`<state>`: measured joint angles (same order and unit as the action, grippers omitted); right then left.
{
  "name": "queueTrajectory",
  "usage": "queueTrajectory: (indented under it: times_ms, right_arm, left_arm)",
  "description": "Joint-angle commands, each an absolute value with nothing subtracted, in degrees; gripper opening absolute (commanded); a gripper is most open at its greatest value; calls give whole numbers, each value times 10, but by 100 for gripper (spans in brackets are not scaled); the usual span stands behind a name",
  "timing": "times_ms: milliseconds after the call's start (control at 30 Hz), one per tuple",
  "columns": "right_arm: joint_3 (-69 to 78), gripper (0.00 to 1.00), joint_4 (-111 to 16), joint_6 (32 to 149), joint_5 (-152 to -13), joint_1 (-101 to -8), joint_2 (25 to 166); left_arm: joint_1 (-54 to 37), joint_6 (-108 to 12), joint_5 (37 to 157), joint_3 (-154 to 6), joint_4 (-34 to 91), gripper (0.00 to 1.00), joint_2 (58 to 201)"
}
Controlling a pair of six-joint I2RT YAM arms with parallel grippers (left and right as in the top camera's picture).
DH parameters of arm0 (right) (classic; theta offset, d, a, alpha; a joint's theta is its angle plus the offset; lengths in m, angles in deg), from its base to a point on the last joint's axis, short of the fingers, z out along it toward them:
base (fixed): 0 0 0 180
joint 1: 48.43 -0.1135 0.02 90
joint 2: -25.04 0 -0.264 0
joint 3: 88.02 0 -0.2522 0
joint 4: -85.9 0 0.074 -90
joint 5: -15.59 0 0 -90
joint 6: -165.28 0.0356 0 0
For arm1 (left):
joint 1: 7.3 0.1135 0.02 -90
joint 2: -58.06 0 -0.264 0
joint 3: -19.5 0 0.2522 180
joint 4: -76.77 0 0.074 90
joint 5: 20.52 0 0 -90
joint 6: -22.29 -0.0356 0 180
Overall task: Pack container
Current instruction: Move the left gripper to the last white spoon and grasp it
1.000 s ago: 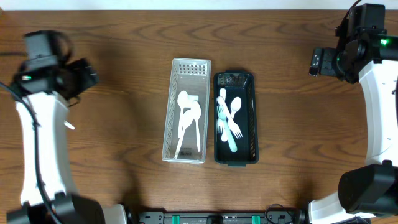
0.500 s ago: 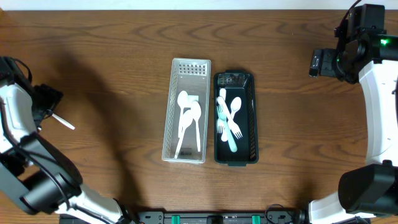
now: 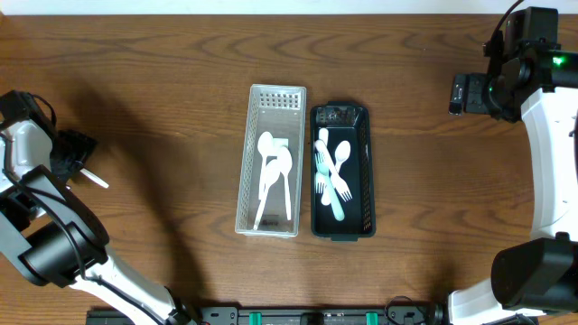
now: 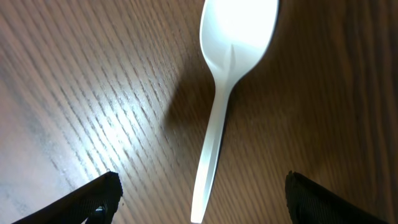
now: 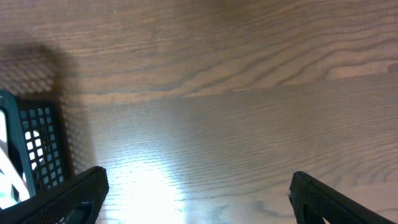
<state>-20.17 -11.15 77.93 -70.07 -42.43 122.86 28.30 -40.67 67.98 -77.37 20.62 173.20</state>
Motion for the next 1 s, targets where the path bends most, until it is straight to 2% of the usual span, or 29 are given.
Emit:
queueTrajectory:
  times_ms: [0, 433, 533, 867, 967]
  right_arm:
    - [-199, 97, -111, 766, -699, -420, 1232]
    - [-199, 97, -97, 756, -699, -420, 1232]
    - [-199, 97, -92, 756, -699, -420, 1232]
    - [-199, 96, -78, 754, -699, -420, 1232]
    - [-199, 96, -77, 754, -699, -420, 1232]
  left_arm:
    - [287, -400, 680, -773, 212, 86, 1751]
    - [288, -402, 680, -773, 249, 86, 1793]
    - [288, -402, 680, -773, 255, 74, 1799]
    - [288, -402, 693, -771, 251, 73, 1831]
    - [288, -402, 706, -771, 245, 66, 1831]
